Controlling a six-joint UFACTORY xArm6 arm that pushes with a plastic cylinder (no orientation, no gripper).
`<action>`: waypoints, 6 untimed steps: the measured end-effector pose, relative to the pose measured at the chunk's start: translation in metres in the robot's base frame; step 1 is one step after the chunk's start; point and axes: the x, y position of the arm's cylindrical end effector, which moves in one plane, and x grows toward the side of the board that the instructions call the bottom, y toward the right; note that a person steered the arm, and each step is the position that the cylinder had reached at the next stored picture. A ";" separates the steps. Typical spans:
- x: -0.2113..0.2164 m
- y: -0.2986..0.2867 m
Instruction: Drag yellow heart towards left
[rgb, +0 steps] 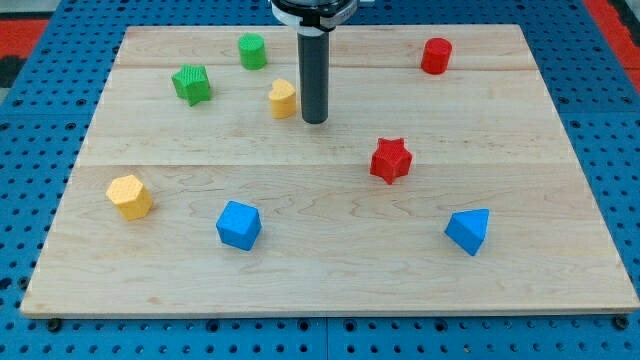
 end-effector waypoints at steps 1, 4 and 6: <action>0.021 0.000; 0.051 -0.034; 0.051 -0.050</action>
